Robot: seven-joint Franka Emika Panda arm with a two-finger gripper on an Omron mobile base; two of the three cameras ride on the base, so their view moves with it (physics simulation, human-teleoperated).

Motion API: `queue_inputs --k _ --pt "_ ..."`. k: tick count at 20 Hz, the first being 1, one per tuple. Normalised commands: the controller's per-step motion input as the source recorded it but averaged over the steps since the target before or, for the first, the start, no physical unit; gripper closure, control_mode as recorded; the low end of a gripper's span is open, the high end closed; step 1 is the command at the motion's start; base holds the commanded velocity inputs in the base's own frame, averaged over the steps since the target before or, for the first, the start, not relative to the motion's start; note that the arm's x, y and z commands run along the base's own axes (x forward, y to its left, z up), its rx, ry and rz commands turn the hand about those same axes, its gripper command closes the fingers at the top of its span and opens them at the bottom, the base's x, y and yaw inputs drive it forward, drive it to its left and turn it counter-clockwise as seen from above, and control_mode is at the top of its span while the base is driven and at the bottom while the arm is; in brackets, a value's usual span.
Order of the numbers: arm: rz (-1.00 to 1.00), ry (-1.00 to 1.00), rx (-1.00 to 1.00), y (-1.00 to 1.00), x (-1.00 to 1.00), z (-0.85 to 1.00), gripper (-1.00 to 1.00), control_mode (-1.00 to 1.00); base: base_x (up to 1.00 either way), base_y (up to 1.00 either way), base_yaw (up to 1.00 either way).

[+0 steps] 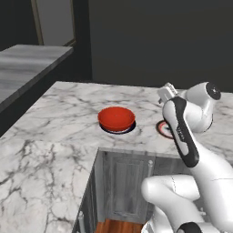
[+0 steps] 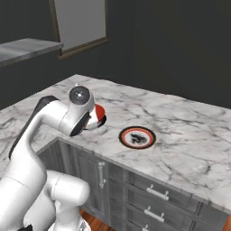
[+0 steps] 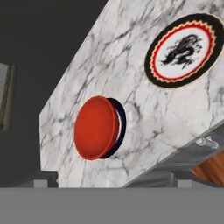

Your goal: Move the bowls from the cabinet to the plates on the dining table.

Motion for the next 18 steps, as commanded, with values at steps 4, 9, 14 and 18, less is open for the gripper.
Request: queue_inputs --k 4,9,14,18 --pt "0.01 -0.05 0.0 -0.08 -0.52 0.4 -1.0 -1.0 0.0 0.0 0.0" --pt "0.01 -0.07 0.0 -0.08 -0.47 0.39 -1.0 -1.0 0.0 0.0 0.0" --pt "0.0 -0.02 0.03 -0.05 -0.47 0.4 -1.0 -1.0 0.0 0.0 0.0" --pt "0.0 -0.02 0.01 -0.06 -0.49 0.39 -1.0 -1.0 0.0 0.0 0.0"
